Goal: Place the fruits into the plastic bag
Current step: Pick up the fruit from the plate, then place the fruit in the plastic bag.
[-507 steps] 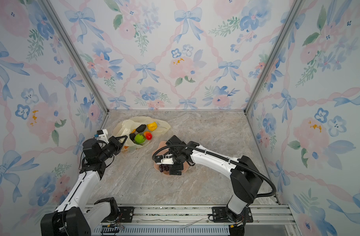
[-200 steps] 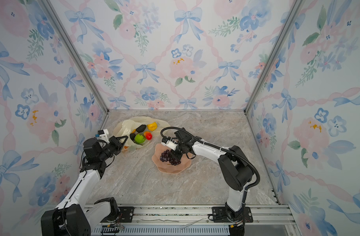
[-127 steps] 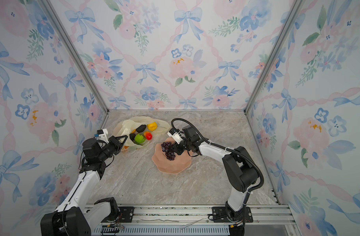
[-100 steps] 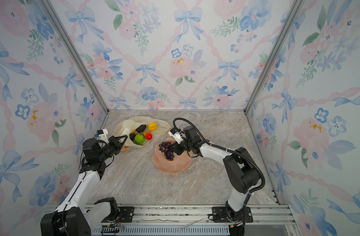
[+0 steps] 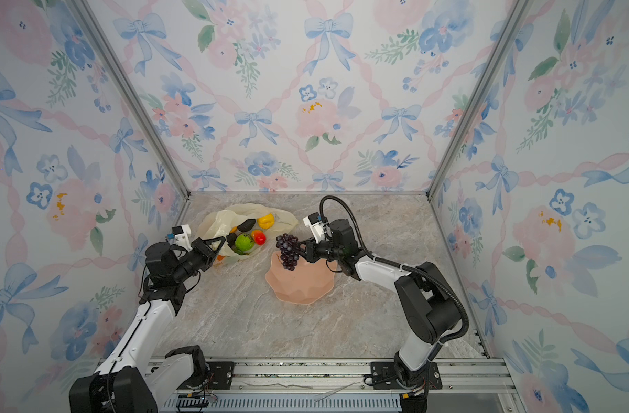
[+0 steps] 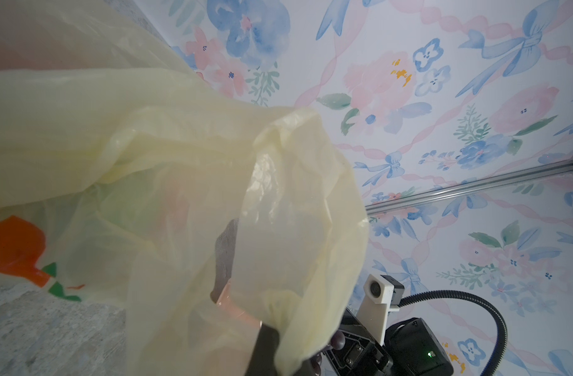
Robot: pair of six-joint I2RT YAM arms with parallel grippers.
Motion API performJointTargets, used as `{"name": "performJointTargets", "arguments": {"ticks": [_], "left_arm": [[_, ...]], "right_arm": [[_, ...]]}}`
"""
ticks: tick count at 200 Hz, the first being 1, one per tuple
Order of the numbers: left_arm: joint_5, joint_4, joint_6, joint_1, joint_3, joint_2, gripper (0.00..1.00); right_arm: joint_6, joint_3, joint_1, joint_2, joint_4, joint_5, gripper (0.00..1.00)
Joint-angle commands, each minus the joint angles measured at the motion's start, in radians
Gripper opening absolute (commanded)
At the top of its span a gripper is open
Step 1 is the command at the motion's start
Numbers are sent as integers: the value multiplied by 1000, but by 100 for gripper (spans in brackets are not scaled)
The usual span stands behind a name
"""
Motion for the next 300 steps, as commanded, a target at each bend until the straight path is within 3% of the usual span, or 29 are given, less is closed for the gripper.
{"name": "performJointTargets", "arguments": {"ticks": [1, 64, 165, 218, 300], "left_arm": [[19, 18, 12, -14, 5, -20, 0], [17, 18, 18, -38, 18, -25, 0], [41, 18, 52, -54, 70, -10, 0], [69, 14, 114, -110, 78, -16, 0], [100, 1, 141, -143, 1, -64, 0]], "right_arm": [[181, -18, -6, -27, 170, -17, 18], [257, 81, 91, 38, 137, 47, 18], [459, 438, 157, 370, 179, 15, 17], [551, 627, 172, 531, 158, 17, 17], [748, 856, 181, 719, 184, 153, 17]]}}
